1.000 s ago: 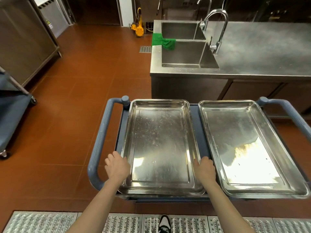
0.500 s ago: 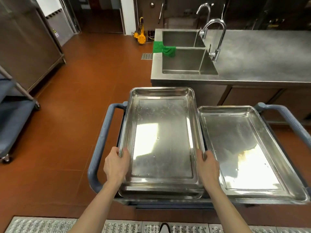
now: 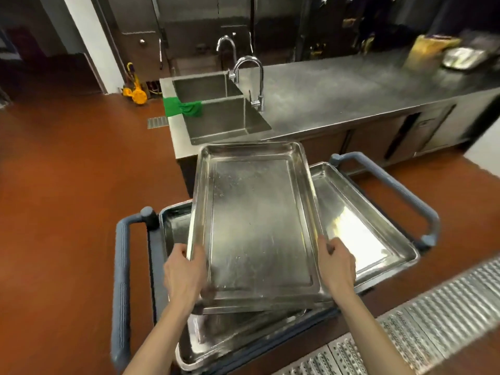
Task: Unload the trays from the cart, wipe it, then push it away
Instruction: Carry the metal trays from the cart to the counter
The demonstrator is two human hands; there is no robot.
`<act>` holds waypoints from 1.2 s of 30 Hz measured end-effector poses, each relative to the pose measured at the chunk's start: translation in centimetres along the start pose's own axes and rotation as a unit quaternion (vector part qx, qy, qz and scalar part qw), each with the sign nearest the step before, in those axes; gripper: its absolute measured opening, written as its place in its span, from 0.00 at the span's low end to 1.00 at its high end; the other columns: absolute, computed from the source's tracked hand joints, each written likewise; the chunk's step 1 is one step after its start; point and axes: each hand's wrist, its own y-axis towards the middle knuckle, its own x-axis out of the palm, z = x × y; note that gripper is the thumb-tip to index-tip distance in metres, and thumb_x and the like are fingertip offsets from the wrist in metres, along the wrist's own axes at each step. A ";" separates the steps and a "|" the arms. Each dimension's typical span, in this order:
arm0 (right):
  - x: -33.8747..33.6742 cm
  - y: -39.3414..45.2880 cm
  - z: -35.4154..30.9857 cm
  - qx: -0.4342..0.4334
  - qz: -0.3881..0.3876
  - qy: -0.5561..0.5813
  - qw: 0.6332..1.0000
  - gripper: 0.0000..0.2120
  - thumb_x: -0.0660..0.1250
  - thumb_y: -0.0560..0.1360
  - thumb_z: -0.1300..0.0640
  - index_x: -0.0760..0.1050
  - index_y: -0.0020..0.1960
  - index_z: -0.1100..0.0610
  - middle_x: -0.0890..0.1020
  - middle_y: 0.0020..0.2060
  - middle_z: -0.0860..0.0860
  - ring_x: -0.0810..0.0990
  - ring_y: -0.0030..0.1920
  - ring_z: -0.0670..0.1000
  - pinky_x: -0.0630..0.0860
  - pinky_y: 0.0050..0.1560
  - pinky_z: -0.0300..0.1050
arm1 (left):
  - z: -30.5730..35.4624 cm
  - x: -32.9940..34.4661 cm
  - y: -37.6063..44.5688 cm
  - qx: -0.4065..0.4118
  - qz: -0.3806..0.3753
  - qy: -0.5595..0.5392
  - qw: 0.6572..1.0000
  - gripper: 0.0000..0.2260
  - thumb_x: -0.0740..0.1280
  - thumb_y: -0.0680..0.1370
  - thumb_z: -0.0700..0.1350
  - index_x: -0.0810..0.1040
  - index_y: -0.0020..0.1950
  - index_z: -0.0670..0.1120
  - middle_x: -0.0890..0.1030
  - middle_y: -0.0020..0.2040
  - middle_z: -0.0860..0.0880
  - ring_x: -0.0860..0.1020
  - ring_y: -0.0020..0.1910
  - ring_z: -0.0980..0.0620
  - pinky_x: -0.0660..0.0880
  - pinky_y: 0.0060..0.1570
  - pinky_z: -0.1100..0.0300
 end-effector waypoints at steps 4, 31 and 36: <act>-2.5 -1.2 1.6 0.044 0.067 0.000 0.997 0.23 0.56 0.85 0.39 0.68 0.38 0.54 0.70 0.30 0.48 0.67 0.30 0.48 0.65 0.32 0.45 | 2.5 1.4 0.1 0.048 -0.056 -0.017 0.997 0.11 0.65 0.82 0.52 0.77 0.44 0.48 0.81 0.38 0.50 0.77 0.36 0.52 0.65 0.32 0.58; -30.7 -20.8 19.8 0.328 0.425 -0.003 0.844 0.23 0.52 0.87 0.44 0.74 0.45 0.58 0.81 0.43 0.55 0.77 0.49 0.60 0.66 0.48 0.52 | 15.7 19.3 -28.4 0.290 -0.402 -0.051 0.867 0.12 0.65 0.81 0.49 0.78 0.40 0.46 0.80 0.35 0.51 0.75 0.35 0.57 0.67 0.37 0.65; -34.9 -26.3 23.5 0.366 0.482 0.008 0.796 0.22 0.49 0.88 0.44 0.72 0.45 0.54 0.76 0.37 0.45 0.75 0.40 0.50 0.66 0.47 0.49 | 16.5 21.4 -36.9 0.316 -0.450 -0.059 0.833 0.11 0.66 0.80 0.48 0.78 0.38 0.49 0.80 0.35 0.52 0.75 0.36 0.56 0.67 0.37 0.65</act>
